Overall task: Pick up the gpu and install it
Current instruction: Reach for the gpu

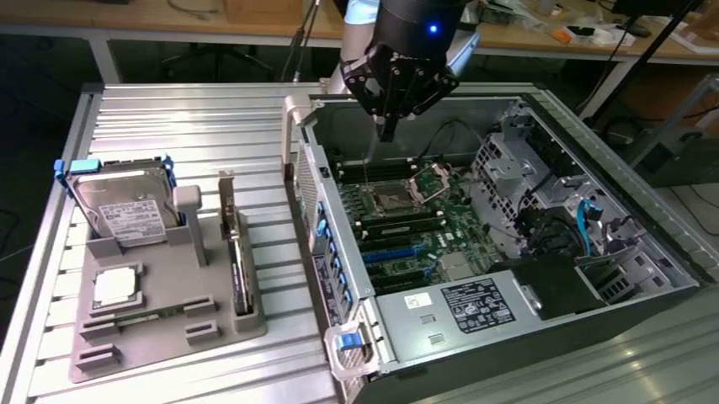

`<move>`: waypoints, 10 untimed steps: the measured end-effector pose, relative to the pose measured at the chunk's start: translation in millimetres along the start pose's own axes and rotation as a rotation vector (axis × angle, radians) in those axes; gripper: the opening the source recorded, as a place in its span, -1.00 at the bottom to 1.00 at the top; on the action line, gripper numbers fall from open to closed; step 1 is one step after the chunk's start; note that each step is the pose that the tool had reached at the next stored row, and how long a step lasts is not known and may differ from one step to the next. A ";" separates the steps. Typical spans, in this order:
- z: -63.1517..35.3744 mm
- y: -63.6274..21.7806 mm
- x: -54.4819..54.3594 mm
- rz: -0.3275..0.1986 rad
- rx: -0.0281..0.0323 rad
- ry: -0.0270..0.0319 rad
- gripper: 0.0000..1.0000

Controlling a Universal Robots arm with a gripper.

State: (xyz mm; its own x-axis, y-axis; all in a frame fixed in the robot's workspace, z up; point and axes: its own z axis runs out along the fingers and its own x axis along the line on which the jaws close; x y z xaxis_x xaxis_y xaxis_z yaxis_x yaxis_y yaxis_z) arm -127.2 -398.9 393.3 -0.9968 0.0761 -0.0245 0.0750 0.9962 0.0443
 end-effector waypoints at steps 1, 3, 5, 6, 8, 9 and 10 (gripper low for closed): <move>0.0 0.0 0.5 0.000 0.0000 0.0000 -0.79; 0.0 -0.1 1.4 0.000 0.0000 0.0000 -0.79; -0.1 -0.2 2.5 0.000 0.0000 0.0000 -0.79; -0.1 -0.2 3.0 0.000 0.0000 0.0000 -0.79; -0.1 -0.3 4.3 0.000 0.0000 0.0000 -0.79; -0.1 -0.4 4.8 0.000 0.0000 0.0000 -0.79; -0.2 -0.4 5.4 0.000 0.0000 0.0000 -0.79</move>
State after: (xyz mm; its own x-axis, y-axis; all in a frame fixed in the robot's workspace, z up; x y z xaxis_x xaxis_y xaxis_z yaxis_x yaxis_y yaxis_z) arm -132.7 -398.9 393.3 -0.9968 0.0762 -0.0245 0.0751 0.9962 0.0443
